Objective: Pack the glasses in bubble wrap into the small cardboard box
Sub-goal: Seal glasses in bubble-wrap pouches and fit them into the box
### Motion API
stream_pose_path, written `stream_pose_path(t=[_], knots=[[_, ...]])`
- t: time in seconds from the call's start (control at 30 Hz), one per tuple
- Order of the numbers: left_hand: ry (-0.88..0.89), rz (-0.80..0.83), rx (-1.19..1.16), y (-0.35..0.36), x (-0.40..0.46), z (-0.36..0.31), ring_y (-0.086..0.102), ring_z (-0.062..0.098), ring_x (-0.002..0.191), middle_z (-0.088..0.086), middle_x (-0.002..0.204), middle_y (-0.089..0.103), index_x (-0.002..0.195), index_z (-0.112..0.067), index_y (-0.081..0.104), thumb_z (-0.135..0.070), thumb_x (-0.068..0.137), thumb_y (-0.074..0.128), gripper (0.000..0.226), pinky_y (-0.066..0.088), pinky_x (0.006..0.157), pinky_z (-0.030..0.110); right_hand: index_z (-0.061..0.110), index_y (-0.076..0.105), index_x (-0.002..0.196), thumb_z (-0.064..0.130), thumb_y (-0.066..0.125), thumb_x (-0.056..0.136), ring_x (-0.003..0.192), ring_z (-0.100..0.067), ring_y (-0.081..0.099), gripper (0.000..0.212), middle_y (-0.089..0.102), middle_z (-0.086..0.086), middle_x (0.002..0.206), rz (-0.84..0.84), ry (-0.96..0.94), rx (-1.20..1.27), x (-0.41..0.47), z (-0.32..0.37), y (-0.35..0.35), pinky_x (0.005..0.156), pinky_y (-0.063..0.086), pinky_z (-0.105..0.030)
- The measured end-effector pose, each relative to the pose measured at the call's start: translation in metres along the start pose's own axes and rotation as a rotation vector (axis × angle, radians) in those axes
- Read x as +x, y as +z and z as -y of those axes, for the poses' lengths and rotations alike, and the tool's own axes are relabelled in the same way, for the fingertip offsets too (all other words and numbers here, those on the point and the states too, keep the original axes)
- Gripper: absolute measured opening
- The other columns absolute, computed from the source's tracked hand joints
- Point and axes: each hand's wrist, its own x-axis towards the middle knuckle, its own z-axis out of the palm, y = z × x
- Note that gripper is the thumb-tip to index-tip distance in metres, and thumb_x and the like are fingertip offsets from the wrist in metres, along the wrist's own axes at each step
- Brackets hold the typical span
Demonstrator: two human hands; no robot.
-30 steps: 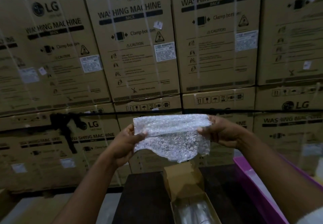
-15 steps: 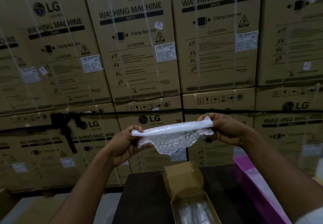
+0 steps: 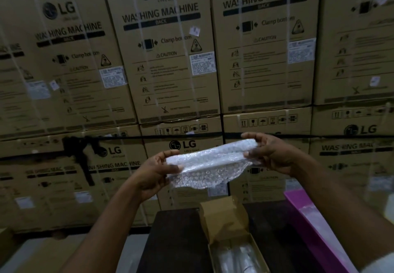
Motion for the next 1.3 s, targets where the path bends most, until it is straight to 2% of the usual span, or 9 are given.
stream_pose_path(t=[0.13,0.3,0.43,0.6,0.77,0.87,0.97,1.07,1.3], knots=[[-0.005,-0.033,0.086,0.002,-0.002,0.001,0.062,0.019,0.075,0.014,0.094,0.067,0.107,-0.001,0.062,-0.003,0.082,0.066,0.025,0.052,0.069,0.029,0.001,0.059,0.110,-0.005,0.058,0.083,0.087,-0.025,0.066,0.027,0.063,-0.019,0.105,-0.056,0.026,0.034,-0.002,-0.001,0.005,0.072,0.058,-0.032],[-0.027,0.058,-0.047,0.001,0.000,0.002,0.064,0.030,0.085,0.023,0.104,0.064,0.116,-0.002,0.055,-0.003,0.088,0.057,0.028,0.059,0.067,0.033,0.004,0.054,0.115,-0.005,0.045,0.093,0.087,-0.032,0.069,0.025,0.058,-0.029,0.112,0.058,0.059,0.222,-0.007,0.000,0.011,0.062,0.061,-0.028],[-0.004,0.032,-0.254,-0.004,0.005,0.000,0.070,0.032,0.083,0.028,0.104,0.065,0.092,-0.001,0.058,0.014,0.088,0.047,0.019,0.061,0.068,0.030,0.001,0.058,0.095,-0.003,0.049,0.086,0.087,-0.028,0.071,0.014,0.064,-0.029,0.106,0.077,0.027,0.291,-0.005,0.002,0.004,0.067,0.060,-0.025],[0.028,0.042,-0.323,-0.006,-0.002,0.000,0.071,0.038,0.089,0.029,0.101,0.069,0.068,0.002,0.070,0.001,0.076,0.047,0.025,0.060,0.075,0.031,-0.003,0.064,0.086,0.000,0.039,0.087,0.087,-0.027,0.067,0.025,0.067,-0.022,0.097,0.087,-0.024,0.200,-0.009,0.000,-0.003,0.073,0.058,-0.027],[0.077,0.000,-0.115,-0.008,0.001,-0.002,0.070,0.024,0.090,0.020,0.111,0.068,0.103,-0.001,0.061,-0.002,0.078,0.064,0.025,0.059,0.068,0.024,0.003,0.063,0.082,0.023,0.062,0.080,0.092,-0.025,0.062,0.021,0.063,-0.017,0.105,0.006,-0.065,-0.036,-0.006,0.002,-0.001,0.073,0.055,-0.027],[0.114,-0.050,-0.001,-0.004,0.003,-0.002,0.070,0.019,0.085,0.013,0.106,0.070,0.113,-0.008,0.060,0.012,0.075,0.066,0.043,0.057,0.066,0.022,0.007,0.061,0.103,0.009,0.072,0.064,0.099,-0.030,0.060,0.040,0.059,-0.014,0.111,-0.046,-0.094,-0.127,0.001,0.002,-0.002,0.089,0.052,-0.042],[0.103,-0.061,0.084,-0.004,0.003,-0.003,0.070,0.020,0.085,0.015,0.104,0.071,0.113,-0.006,0.062,0.010,0.075,0.069,0.042,0.058,0.070,0.024,0.011,0.060,0.113,0.001,0.073,0.061,0.102,-0.033,0.063,0.054,0.061,-0.017,0.114,-0.059,-0.087,-0.137,0.003,0.003,-0.002,0.095,0.050,-0.053],[0.071,-0.065,0.147,-0.003,0.004,0.000,0.070,0.022,0.085,0.013,0.101,0.072,0.108,-0.005,0.064,0.004,0.077,0.070,0.032,0.060,0.071,0.033,0.010,0.062,0.109,-0.004,0.070,0.069,0.097,-0.031,0.066,0.043,0.065,-0.017,0.111,-0.101,-0.099,-0.162,0.003,0.004,0.000,0.091,0.052,-0.051],[0.178,-0.148,0.057,-0.002,0.006,-0.002,0.069,0.026,0.094,0.015,0.107,0.068,0.107,-0.006,0.063,0.002,0.080,0.068,0.029,0.060,0.072,0.031,0.009,0.063,0.100,-0.002,0.068,0.078,0.102,-0.032,0.062,0.025,0.062,-0.014,0.110,-0.148,-0.124,-0.205,0.000,0.002,0.003,0.094,0.051,-0.052]])
